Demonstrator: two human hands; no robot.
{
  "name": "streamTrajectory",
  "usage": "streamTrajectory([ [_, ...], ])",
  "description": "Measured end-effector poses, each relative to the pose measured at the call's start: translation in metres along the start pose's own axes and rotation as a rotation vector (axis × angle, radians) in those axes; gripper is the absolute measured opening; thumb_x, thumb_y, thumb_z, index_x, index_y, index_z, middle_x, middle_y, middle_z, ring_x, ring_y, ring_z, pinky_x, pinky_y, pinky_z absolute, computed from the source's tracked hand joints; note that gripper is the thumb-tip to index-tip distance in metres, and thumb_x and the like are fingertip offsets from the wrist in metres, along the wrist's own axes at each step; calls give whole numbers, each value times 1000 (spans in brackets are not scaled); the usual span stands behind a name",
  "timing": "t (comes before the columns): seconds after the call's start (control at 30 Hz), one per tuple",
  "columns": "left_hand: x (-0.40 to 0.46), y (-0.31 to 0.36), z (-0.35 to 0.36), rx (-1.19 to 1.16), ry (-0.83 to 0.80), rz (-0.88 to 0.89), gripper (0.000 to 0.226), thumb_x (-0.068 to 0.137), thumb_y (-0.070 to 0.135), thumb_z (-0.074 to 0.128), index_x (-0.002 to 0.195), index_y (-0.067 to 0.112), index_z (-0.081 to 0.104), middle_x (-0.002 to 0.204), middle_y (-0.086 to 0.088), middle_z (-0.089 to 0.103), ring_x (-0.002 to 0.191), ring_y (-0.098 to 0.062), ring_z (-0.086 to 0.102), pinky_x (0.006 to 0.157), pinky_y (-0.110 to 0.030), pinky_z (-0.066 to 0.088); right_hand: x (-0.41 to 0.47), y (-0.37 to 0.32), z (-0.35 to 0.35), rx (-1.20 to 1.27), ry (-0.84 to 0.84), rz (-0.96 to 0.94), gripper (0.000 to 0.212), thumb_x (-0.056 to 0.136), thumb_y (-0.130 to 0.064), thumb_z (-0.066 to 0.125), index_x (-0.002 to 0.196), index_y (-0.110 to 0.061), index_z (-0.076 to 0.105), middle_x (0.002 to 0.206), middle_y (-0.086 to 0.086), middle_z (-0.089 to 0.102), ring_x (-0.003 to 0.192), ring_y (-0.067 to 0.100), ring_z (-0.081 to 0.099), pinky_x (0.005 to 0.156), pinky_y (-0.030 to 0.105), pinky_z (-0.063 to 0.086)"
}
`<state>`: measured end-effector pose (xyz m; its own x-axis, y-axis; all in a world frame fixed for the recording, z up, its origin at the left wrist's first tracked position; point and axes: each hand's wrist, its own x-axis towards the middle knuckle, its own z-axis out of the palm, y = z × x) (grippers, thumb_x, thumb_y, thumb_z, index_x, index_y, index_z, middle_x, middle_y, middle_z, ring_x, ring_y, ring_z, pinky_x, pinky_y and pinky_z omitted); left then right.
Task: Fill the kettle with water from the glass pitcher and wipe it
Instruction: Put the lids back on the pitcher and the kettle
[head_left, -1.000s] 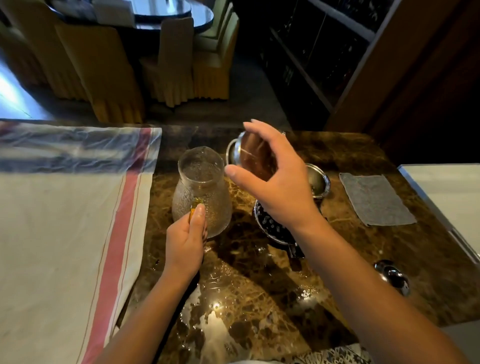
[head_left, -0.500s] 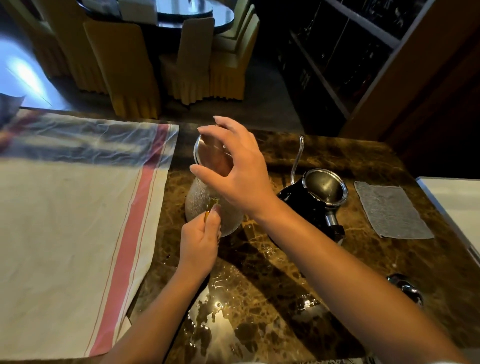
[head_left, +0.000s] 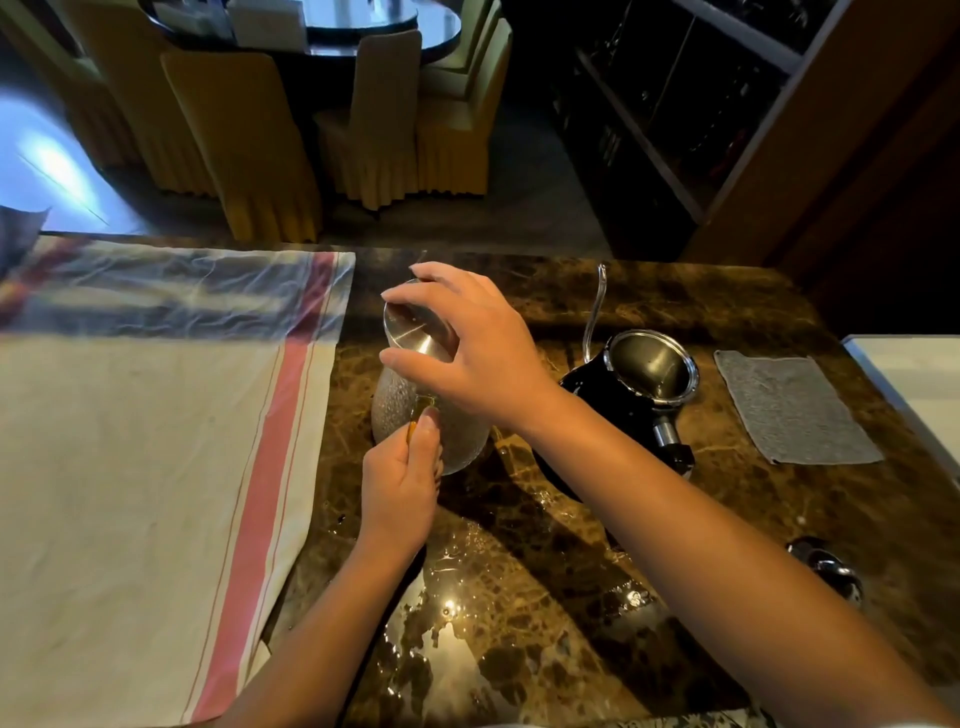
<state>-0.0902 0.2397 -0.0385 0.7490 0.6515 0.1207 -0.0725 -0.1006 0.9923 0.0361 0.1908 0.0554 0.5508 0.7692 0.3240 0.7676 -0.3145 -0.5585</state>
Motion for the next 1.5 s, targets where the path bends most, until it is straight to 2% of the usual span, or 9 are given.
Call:
streamTrajectory([
  [0.17, 1, 0, 1, -7, -9, -17, 45, 97, 53, 43, 56, 38, 51, 50, 8, 41, 47, -13, 36, 50, -33, 30, 13, -9, -16, -129, -168, 6, 50, 92, -56, 69, 136, -32, 64, 153, -4, 54, 144, 20, 45, 109, 42, 43],
  [0.33, 1, 1, 1, -20, -23, -32, 46, 98, 55, 43, 57, 34, 50, 52, 6, 40, 47, -14, 36, 49, -31, 30, 16, -9, -21, -140, -192, -18, 50, 92, -54, 70, 135, -29, 65, 151, -4, 57, 141, 18, 49, 105, 34, 42],
  [0.53, -3, 5, 0, -73, -44, -82, 52, 97, 60, 38, 59, 27, 51, 51, 2, 40, 46, -15, 37, 46, -28, 31, 4, -8, -5, -100, -123, 29, 48, 97, -56, 63, 139, -33, 61, 163, -2, 44, 157, 18, 27, 127, 47, 17],
  [0.77, -13, 21, -13, 165, 5, -41, 30, 107, 26, 45, 82, 18, 60, 68, 3, 62, 60, -6, 58, 57, -18, 47, -15, -16, -18, -344, -171, -34, 55, 103, -65, 37, 151, -42, 48, 168, -2, 36, 159, 21, 23, 128, 55, 7],
  [0.93, -20, 38, -8, 304, 128, -16, 9, 102, 26, 57, 110, 28, 60, 94, 13, 64, 83, 5, 62, 69, -12, 51, -40, -12, -42, -328, -214, -104, 55, 104, -63, 40, 152, -37, 49, 166, 0, 39, 158, 20, 27, 129, 56, 10],
  [1.03, -31, 46, -7, 323, 310, 87, 29, 97, 22, 66, 122, 22, 52, 110, 8, 57, 92, 7, 60, 78, -9, 50, -53, -6, -68, -258, -139, -150, 55, 103, -56, 49, 153, -32, 48, 166, 3, 39, 157, 22, 28, 128, 55, 17],
  [1.13, -43, 54, -2, 479, 381, 293, 28, 97, 16, 65, 121, 9, 55, 116, -1, 52, 99, -10, 55, 85, -18, 47, -73, 9, -98, -197, 1, -161, 52, 102, -48, 55, 149, -27, 53, 163, 6, 42, 155, 24, 32, 125, 51, 26],
  [1.3, -66, 68, 50, 642, 249, 414, 32, 94, 18, 64, 124, 7, 60, 122, -10, 55, 116, -24, 52, 99, -28, 41, -125, 55, -146, -94, 167, -80, 46, 100, -37, 59, 144, -24, 60, 163, 4, 43, 154, 20, 32, 123, 50, 32],
  [1.5, -85, 65, 128, 635, 138, 344, 50, 98, 37, 61, 141, 13, 55, 137, -9, 51, 131, -20, 47, 110, -29, 37, -206, 131, -174, -34, 241, 85, 45, 101, -32, 59, 145, -24, 59, 162, -1, 44, 153, 18, 35, 124, 40, 32],
])
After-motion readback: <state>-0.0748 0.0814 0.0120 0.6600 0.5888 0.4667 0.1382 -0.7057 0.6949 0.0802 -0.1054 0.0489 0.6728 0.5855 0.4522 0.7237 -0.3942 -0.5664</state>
